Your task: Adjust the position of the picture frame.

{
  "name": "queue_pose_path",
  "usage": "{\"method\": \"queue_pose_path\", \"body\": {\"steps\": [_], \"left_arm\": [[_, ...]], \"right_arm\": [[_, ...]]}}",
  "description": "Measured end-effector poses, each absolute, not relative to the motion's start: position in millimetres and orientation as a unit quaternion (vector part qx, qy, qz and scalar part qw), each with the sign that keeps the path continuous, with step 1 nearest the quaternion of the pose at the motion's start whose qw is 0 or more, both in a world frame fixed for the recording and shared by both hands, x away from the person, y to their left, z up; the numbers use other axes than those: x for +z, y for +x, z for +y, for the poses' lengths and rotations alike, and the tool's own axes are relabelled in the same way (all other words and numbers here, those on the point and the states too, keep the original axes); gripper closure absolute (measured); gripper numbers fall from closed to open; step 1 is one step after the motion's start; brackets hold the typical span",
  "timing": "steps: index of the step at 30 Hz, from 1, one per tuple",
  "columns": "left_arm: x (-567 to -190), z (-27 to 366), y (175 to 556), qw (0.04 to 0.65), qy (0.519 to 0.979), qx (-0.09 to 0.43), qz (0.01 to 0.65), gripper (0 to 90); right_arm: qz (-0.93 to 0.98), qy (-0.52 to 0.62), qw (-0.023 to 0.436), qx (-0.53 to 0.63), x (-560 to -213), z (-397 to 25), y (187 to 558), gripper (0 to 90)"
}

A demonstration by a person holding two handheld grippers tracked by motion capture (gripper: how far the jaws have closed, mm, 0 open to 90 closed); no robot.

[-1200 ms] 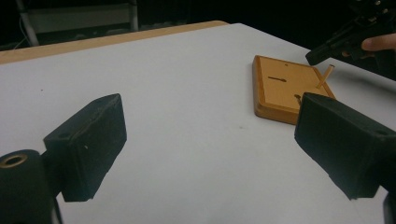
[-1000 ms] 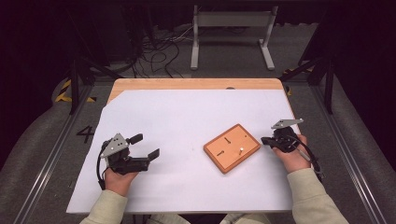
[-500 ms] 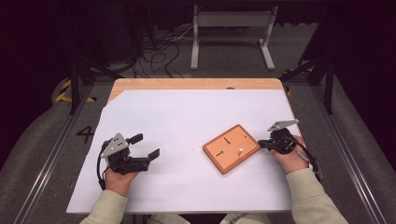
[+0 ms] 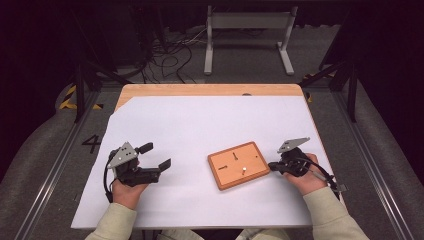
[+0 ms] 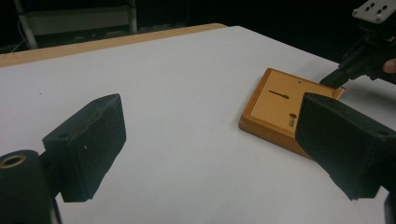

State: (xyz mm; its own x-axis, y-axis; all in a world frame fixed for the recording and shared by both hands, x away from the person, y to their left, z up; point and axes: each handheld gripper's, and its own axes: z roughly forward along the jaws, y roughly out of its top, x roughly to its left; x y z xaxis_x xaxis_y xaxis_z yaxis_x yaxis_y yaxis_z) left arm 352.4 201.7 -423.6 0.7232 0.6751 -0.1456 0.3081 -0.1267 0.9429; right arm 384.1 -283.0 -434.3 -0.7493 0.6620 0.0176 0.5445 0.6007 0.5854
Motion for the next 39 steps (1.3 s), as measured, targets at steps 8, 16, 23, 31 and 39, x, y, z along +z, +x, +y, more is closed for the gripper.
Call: {"method": "queue_pose_path", "body": {"steps": [8, 16, 23, 31, 39], "left_arm": [[-423.2, 198.2, 355.2, 0.570, 0.735, 0.159, 0.331, 9.3], [-423.6, 194.4, 357.8, 0.571, 0.737, 0.154, 0.328, 9.3], [-423.3, 195.4, 358.1, 0.570, 0.737, 0.156, 0.328, 9.3], [-424.4, 194.6, 357.5, 0.568, 0.738, 0.156, 0.329, 9.3], [-425.5, 195.1, 358.1, 0.564, 0.741, 0.156, 0.329, 9.4]], "right_arm": [[0.903, 0.310, 0.074, 0.289, -434.1, -260.8, 367.4, 90.0], [0.913, 0.279, 0.053, 0.291, -435.4, -244.8, 354.2, 90.0], [0.911, 0.274, 0.060, 0.304, -429.8, -242.7, 350.4, 90.0], [0.916, 0.190, 0.039, 0.351, -416.8, -200.9, 331.1, 90.0], [0.929, 0.137, 0.027, 0.342, -442.4, -162.9, 332.4, 90.0]]}}
